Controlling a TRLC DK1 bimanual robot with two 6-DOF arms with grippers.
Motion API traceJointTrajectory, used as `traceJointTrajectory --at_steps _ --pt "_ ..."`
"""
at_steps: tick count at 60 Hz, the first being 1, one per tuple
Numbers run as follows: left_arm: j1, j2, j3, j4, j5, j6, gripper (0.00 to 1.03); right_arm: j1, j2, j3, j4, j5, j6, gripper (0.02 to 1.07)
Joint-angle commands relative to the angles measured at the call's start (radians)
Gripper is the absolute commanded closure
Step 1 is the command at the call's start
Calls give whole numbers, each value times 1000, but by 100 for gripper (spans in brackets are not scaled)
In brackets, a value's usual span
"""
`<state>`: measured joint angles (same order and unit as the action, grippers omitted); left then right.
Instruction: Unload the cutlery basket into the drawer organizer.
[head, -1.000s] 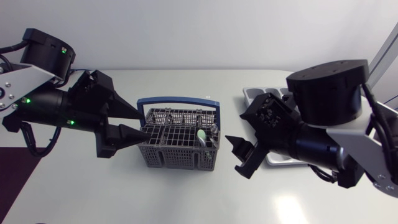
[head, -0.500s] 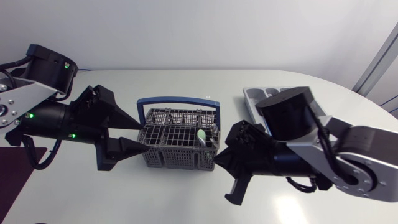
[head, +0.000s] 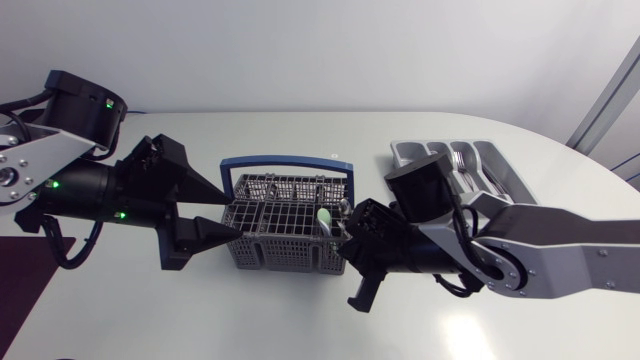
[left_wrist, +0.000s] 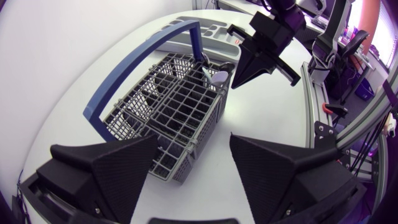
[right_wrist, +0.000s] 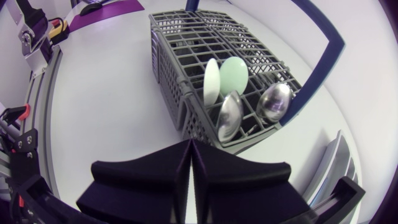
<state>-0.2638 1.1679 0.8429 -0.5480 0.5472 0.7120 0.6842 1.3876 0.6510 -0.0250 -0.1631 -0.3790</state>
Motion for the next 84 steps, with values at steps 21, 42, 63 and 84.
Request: traceJointTrajectory --at_steps 21,42,63,84 --pt "-9 18 -21 6 -12 14 23 -32 33 29 33 20 -55 98" --pt "-29 6 -28 6 -21 7 23 -25 39 6 79 45 -72 98" --pt "-28 -24 -38 6 -21 4 23 95 -249 -60 -15 313 22 44" --pt "-52 -30 -33 5 -26 -17 23 232 -128 -7 11 606 81 41"
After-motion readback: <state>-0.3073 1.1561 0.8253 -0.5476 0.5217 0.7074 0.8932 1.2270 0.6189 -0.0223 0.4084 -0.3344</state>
